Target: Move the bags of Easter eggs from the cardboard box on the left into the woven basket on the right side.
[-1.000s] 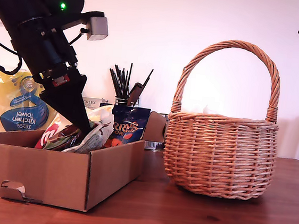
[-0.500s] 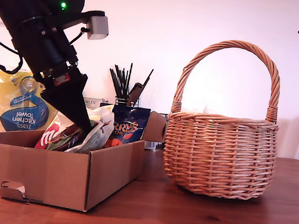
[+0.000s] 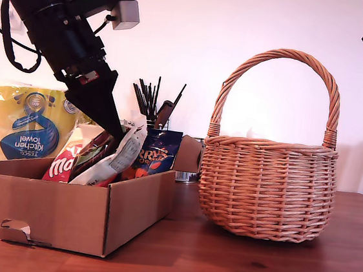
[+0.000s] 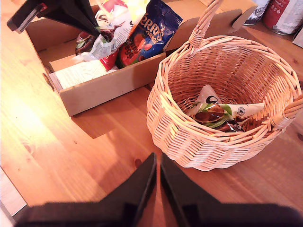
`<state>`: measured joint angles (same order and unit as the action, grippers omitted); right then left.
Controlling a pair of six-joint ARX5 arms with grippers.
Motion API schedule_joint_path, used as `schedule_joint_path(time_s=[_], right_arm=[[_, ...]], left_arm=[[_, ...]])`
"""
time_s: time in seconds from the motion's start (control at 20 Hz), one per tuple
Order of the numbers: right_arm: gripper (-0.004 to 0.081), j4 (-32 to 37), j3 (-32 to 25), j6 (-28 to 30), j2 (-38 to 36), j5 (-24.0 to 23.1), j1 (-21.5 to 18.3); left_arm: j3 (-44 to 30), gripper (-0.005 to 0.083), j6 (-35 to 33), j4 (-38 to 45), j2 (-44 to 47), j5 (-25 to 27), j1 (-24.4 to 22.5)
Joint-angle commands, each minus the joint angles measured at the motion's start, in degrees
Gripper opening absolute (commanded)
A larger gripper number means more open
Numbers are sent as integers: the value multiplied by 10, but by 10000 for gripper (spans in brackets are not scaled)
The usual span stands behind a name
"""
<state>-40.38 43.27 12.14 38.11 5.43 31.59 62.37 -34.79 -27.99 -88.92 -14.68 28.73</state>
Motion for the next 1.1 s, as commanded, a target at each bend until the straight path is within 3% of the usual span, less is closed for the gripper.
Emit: schedule_joint_path(time_s=[0.0, 0.25, 1.05], right_arm=[[-13, 3, -4, 4, -1, 1, -2], [-13, 3, -4, 4, -1, 1, -2], [-13, 2, -4, 4, -1, 1, -2]], left_arm=[[14, -21, 5, 3, 13, -9, 1], [52, -21, 14, -8, 20, -7, 11], [53, -21, 14, -12, 20, -7, 16]])
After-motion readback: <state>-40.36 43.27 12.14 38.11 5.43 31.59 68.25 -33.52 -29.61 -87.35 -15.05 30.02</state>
